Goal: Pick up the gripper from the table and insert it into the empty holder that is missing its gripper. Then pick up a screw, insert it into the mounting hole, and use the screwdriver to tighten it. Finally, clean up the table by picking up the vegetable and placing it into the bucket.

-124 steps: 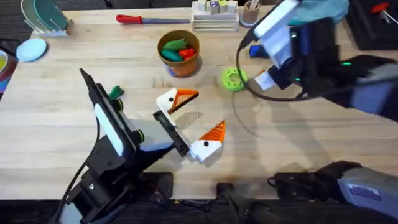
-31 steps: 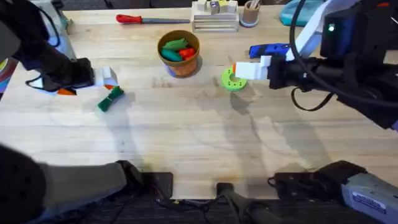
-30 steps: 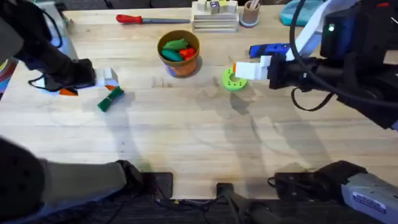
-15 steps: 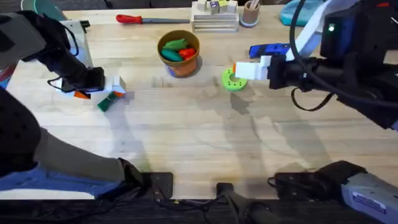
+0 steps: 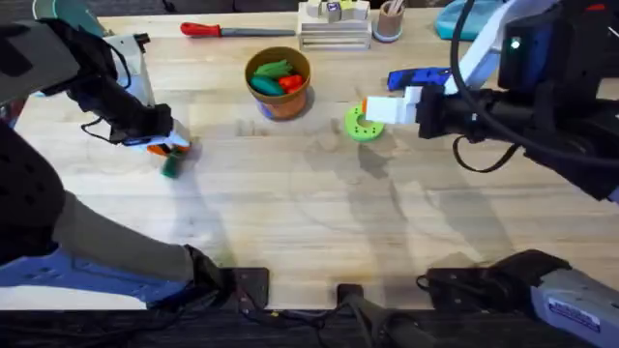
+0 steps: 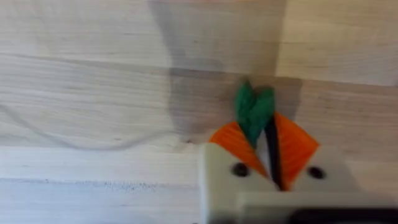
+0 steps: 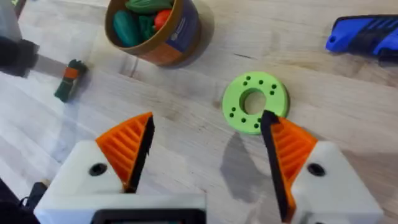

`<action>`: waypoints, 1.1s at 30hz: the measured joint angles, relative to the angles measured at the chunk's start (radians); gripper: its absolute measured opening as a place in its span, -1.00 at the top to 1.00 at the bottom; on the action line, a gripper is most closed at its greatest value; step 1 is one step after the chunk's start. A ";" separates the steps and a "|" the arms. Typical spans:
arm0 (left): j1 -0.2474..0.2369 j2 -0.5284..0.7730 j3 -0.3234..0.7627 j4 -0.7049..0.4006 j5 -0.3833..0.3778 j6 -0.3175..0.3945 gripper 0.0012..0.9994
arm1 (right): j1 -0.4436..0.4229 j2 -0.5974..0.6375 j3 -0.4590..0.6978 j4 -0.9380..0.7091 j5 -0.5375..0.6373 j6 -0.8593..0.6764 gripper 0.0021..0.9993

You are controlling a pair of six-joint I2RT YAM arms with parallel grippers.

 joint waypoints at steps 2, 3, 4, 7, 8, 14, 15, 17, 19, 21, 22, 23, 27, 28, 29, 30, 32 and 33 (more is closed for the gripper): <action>-0.001 -0.001 0.000 -0.011 0.002 0.005 0.94 | 0.000 0.000 0.000 0.000 0.000 0.000 -0.99; -0.001 -0.001 0.000 -0.011 0.002 0.007 0.96 | 0.000 0.000 0.000 0.000 0.000 0.000 -0.99; -0.001 -0.001 0.000 -0.012 0.001 0.007 0.94 | 0.000 0.000 0.000 0.000 0.000 0.000 -0.99; -0.001 -0.001 0.000 -0.012 0.000 0.007 0.94 | 0.000 0.000 0.000 0.000 0.000 0.000 -0.99; -0.001 -0.001 0.000 -0.013 0.000 0.007 0.94 | 0.000 0.000 0.000 0.000 0.000 0.000 -0.99; -0.001 -0.001 0.008 -0.019 -0.013 0.006 0.94 | 0.000 0.000 0.000 0.000 0.000 0.000 -0.98; -0.001 -0.001 0.013 -0.020 -0.026 0.006 0.94 | 0.000 0.000 0.000 0.000 0.000 0.000 -0.98; -0.002 -0.001 0.030 -0.032 -0.047 0.006 0.94 | 0.000 0.000 0.000 0.000 0.000 0.000 -0.98; -0.007 -0.006 0.051 -0.048 -0.062 0.005 0.94 | 0.000 0.000 0.000 0.000 0.000 0.000 -0.98; -0.020 -0.027 0.072 -0.073 -0.069 0.003 0.94 | 0.000 0.000 0.000 0.000 0.000 0.000 -0.99; -0.061 -0.083 0.100 -0.094 -0.068 -0.001 0.94 | 0.000 0.000 0.000 0.000 0.000 0.000 -0.99; -0.080 -0.104 0.109 -0.094 -0.066 -0.004 0.94 | 0.000 0.000 0.000 0.000 0.000 0.000 -0.99; -0.203 -0.200 0.138 -0.085 -0.053 -0.022 0.94 | 0.000 0.000 0.000 0.000 0.000 0.000 -0.99; -0.235 -0.217 0.143 -0.078 -0.050 -0.027 0.94 | 0.000 0.000 0.000 0.000 0.000 0.000 -0.99; -0.277 -0.234 0.149 -0.064 -0.047 -0.036 0.94 | 0.000 0.000 0.000 0.000 0.000 0.000 -0.99; -0.316 -0.248 0.154 -0.046 -0.043 -0.043 0.94 | 0.000 0.000 0.000 0.000 0.000 0.000 -0.98; -0.383 -0.263 0.165 0.000 -0.036 -0.053 0.94 | 0.000 0.000 0.000 0.000 0.000 0.000 -0.98; -0.414 -0.268 0.170 0.029 -0.031 -0.057 0.94 | 0.000 0.000 0.000 0.000 0.000 0.000 -0.99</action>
